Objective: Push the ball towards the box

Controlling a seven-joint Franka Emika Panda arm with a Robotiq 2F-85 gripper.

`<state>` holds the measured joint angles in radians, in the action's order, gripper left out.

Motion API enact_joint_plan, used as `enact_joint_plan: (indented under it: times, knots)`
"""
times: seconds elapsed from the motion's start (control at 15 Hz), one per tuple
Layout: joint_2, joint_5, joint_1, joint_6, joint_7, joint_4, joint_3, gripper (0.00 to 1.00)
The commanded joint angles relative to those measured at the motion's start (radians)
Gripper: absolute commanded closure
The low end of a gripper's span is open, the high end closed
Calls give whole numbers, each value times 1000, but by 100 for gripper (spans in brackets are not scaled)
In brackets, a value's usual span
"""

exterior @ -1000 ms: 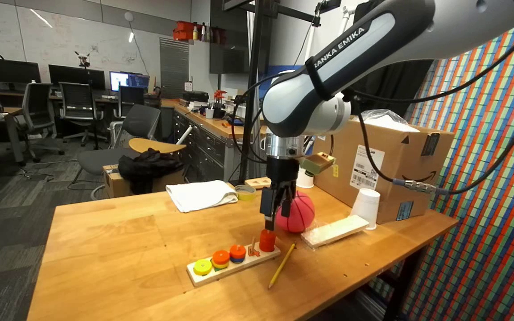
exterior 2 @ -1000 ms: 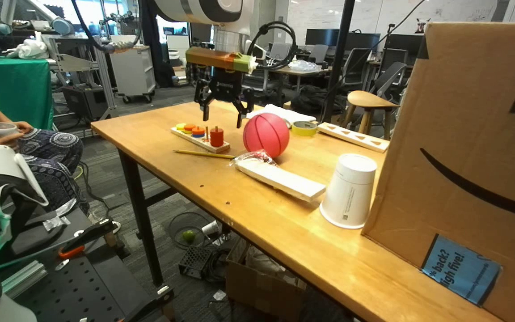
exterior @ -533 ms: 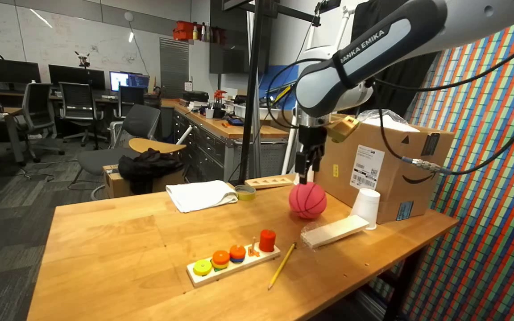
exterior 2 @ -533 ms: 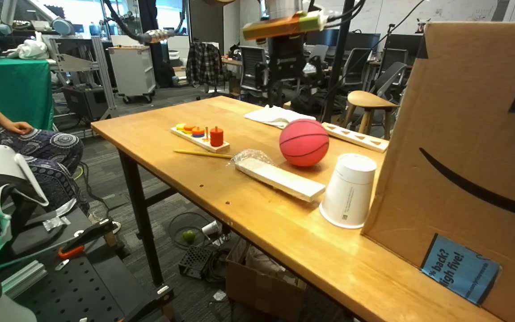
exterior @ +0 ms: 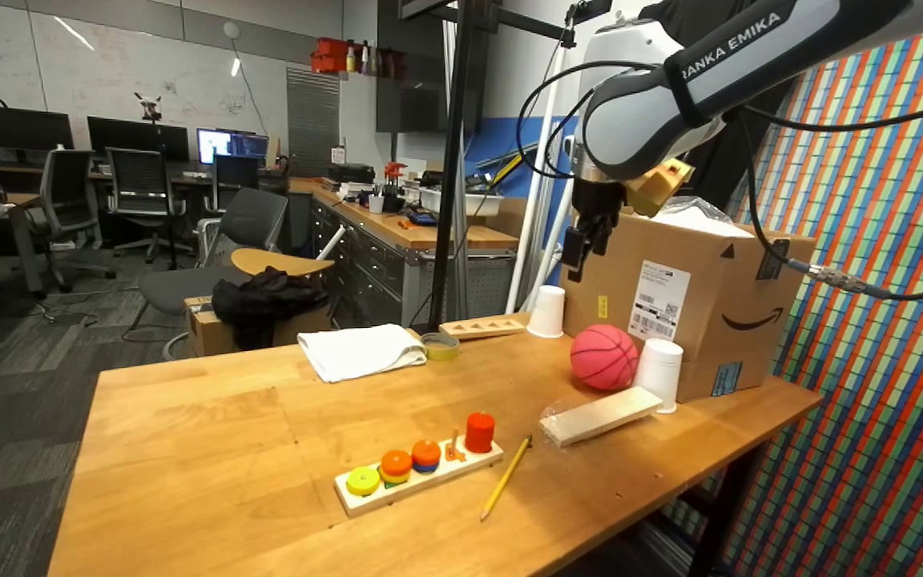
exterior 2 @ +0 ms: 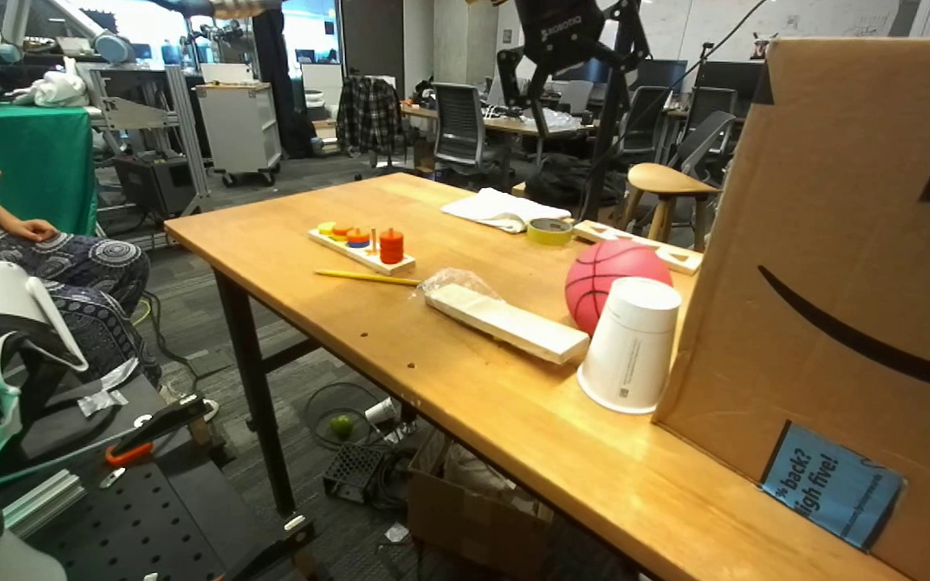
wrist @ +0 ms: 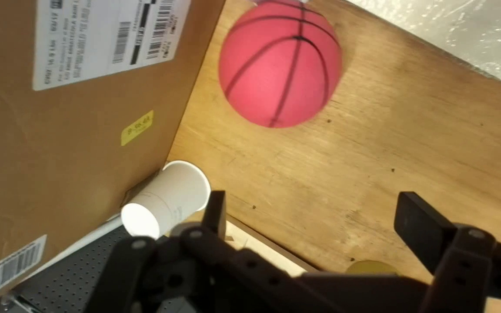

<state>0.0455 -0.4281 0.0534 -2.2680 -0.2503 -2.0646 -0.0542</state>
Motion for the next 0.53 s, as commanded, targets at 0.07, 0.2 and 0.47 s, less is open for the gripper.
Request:
enact_joint_plan:
  times: [0.07, 0.2, 0.47]
  knots:
    - [95, 1, -54, -52, 39, -148, 60, 0]
    - [111, 2, -75, -49, 50, -179, 86, 0]
    - [110, -36, -92, -10, 86, -203, 119, 0]
